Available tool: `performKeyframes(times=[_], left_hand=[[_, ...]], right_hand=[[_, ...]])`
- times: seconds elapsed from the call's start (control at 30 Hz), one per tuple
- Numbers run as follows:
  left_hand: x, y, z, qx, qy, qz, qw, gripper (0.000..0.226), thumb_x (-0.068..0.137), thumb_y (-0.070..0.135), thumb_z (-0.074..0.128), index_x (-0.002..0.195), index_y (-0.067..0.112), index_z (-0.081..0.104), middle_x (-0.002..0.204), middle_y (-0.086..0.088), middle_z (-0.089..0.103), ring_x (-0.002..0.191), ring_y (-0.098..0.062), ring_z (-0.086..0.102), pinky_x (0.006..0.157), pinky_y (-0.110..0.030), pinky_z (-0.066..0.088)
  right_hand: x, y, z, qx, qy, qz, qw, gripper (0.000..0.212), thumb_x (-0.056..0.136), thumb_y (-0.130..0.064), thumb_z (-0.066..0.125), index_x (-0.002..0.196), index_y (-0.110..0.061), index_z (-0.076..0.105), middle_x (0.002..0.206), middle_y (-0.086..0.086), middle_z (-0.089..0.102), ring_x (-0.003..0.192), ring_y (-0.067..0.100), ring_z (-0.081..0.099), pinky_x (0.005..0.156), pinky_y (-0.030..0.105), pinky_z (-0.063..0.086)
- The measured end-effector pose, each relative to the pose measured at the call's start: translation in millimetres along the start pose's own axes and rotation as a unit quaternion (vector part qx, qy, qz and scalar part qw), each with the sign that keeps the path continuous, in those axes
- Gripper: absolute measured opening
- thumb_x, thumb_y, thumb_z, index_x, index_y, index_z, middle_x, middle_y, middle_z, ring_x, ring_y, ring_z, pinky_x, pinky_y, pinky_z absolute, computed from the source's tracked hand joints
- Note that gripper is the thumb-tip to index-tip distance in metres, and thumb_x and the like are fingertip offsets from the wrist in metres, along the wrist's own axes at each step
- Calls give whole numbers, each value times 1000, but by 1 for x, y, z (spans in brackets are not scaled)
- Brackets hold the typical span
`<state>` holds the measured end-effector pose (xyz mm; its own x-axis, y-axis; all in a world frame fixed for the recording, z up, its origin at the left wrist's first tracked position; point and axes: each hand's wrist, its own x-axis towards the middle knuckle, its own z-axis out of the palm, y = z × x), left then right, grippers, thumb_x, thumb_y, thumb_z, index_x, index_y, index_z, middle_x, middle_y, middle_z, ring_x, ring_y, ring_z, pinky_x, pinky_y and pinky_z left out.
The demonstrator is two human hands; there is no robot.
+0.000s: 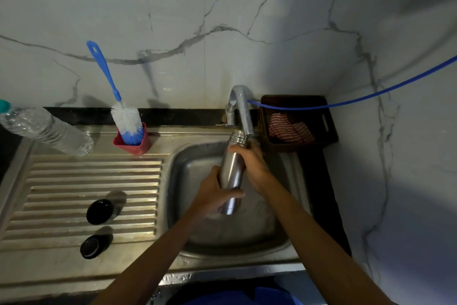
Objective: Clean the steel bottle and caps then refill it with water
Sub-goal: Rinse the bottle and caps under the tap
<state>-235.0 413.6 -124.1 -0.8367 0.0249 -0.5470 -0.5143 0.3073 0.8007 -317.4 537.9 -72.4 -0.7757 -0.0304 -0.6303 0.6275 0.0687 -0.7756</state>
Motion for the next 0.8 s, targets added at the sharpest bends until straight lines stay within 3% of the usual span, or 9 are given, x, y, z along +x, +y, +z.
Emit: performKeyframes(times=[0.1, 0.17, 0.23, 0.33, 0.4, 0.5, 0.6, 0.7, 0.8], left_hand=[[7, -3, -4, -16, -78, -18, 997, 81, 69, 40, 95, 134, 41, 46, 130, 7, 65, 114, -11, 64, 78, -22, 53], [5, -3, -1, 10, -41, -2, 999, 93, 64, 45, 97, 141, 37, 44, 131, 12, 61, 118, -11, 61, 84, -22, 49], [4, 1, 5, 29, 11, 17, 999, 100, 59, 50, 99, 139, 30, 44, 129, 15, 59, 115, -7, 58, 86, -20, 46], [10, 7, 14, 75, 82, 59, 992, 75, 62, 46, 98, 117, 25, 51, 116, 10, 70, 103, -9, 68, 82, -17, 52], [13, 7, 18, 63, 109, 71, 990, 65, 65, 46, 96, 111, 23, 56, 105, 10, 74, 95, -5, 71, 82, -20, 57], [13, 9, 21, 26, 101, 80, 991, 42, 81, 40, 88, 110, 30, 60, 99, 16, 73, 89, 9, 69, 78, -11, 54], [18, 15, 23, -7, 81, 107, 991, 49, 82, 41, 86, 123, 31, 61, 113, 12, 74, 103, 0, 72, 87, -20, 57], [24, 18, 28, 8, 121, 137, 983, 48, 82, 31, 85, 125, 26, 64, 114, 9, 75, 106, -9, 72, 89, -29, 61], [27, 12, 16, 3, 156, 118, 981, 50, 76, 37, 84, 121, 26, 66, 106, 9, 77, 99, -10, 74, 84, -28, 61]], right_hand=[[5, -6, -11, -59, -70, 0, 996, 61, 71, -27, 88, 126, -25, 63, 118, 5, 71, 110, 30, 68, 93, 45, 55], [2, -5, -9, -114, -12, -30, 993, 56, 70, -26, 91, 120, -25, 65, 116, 1, 71, 106, 23, 68, 92, 38, 55], [-5, 1, -2, -213, 78, -80, 971, 73, 67, -29, 92, 130, -25, 56, 127, -1, 58, 110, 15, 58, 93, 33, 51], [-16, 11, 5, -306, 75, -144, 938, 87, 67, -34, 91, 139, -26, 42, 139, 0, 40, 118, 18, 46, 95, 32, 41], [-12, 12, -2, -291, 54, -147, 944, 84, 67, -29, 91, 136, -24, 43, 139, 1, 45, 121, 20, 51, 94, 31, 42], [-7, 1, -18, -238, 4, -108, 965, 77, 71, -21, 88, 135, -25, 44, 129, -1, 57, 121, 21, 58, 92, 33, 48], [-14, -9, -13, -179, 0, -96, 979, 58, 83, -16, 80, 130, -24, 48, 118, -5, 61, 116, 19, 61, 88, 30, 48], [-21, -2, 9, -208, 89, -131, 965, 66, 75, -38, 87, 130, -20, 55, 119, -6, 64, 112, 14, 61, 96, 34, 50], [-20, 7, 4, -235, 20, -106, 966, 77, 69, -45, 89, 135, -26, 53, 132, -3, 62, 120, 17, 59, 102, 39, 50]])
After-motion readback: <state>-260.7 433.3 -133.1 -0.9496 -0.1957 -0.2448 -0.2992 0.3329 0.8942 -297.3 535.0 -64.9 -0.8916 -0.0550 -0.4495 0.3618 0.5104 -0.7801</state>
